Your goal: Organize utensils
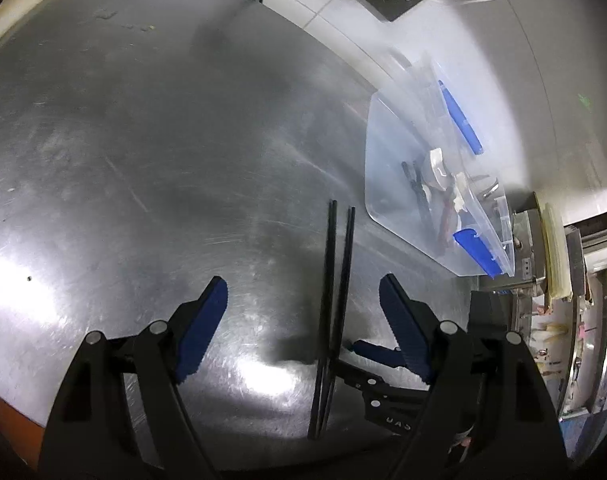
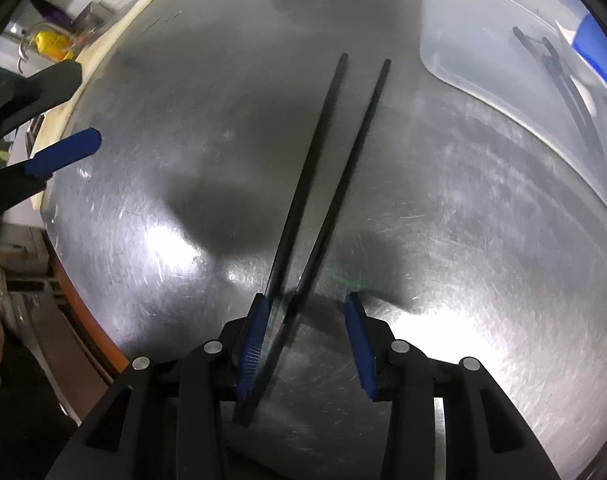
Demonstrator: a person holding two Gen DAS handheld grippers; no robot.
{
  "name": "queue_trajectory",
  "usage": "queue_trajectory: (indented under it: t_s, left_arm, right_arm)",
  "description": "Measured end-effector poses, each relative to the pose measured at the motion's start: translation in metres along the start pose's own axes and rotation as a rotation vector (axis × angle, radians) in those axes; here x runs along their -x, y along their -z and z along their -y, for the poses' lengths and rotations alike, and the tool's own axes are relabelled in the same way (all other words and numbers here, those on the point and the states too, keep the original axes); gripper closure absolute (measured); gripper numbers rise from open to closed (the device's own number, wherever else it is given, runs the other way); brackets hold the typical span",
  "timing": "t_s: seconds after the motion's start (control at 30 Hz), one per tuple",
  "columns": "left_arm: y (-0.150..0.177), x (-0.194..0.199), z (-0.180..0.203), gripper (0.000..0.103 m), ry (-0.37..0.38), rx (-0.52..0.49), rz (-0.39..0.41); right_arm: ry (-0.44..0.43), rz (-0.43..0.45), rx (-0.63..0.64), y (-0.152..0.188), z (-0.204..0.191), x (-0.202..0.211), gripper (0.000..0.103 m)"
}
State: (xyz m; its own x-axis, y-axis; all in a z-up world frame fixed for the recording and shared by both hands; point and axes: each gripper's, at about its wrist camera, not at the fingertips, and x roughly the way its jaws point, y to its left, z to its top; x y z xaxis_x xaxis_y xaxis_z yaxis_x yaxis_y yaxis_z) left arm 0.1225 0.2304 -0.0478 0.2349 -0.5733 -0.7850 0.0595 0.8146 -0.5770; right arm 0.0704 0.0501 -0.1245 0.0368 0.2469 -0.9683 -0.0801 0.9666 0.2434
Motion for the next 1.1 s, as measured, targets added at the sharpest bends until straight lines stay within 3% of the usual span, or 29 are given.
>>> queue_trajectory:
  t_s: [0.3, 0.47, 0.67, 0.83, 0.93, 1.0, 1.1]
  left_arm:
    - [-0.003, -0.012, 0.008, 0.028, 0.031, -0.013, -0.023]
    - [0.001, -0.015, 0.007, 0.028, 0.034, -0.005, -0.030]
    - [0.006, -0.017, 0.003, 0.028, 0.039, 0.010, -0.035]
    - [0.008, -0.020, 0.003, 0.028, 0.043, 0.014, -0.045]
    - [0.010, -0.022, 0.005, 0.028, 0.048, 0.010, -0.048]
    - [0.011, -0.023, 0.007, 0.028, 0.049, 0.006, -0.053]
    - [0.012, -0.027, 0.008, 0.028, 0.045, 0.006, -0.064]
  right_arm:
    - [0.038, 0.033, 0.029, 0.006, -0.022, -0.005, 0.061]
    - [0.122, 0.045, 0.099, 0.011, -0.036, -0.008, 0.061]
    - [0.214, 0.048, 0.098, 0.021, -0.026, -0.006, 0.062]
    - [0.177, 0.047, 0.071, 0.026, -0.012, -0.001, 0.062]
    - [0.090, 0.044, -0.005, 0.029, 0.005, 0.006, 0.062]
    - [0.104, 0.055, 0.001, 0.033, 0.009, 0.009, 0.063]
    - [0.110, 0.044, 0.048, 0.039, 0.007, 0.008, 0.074]
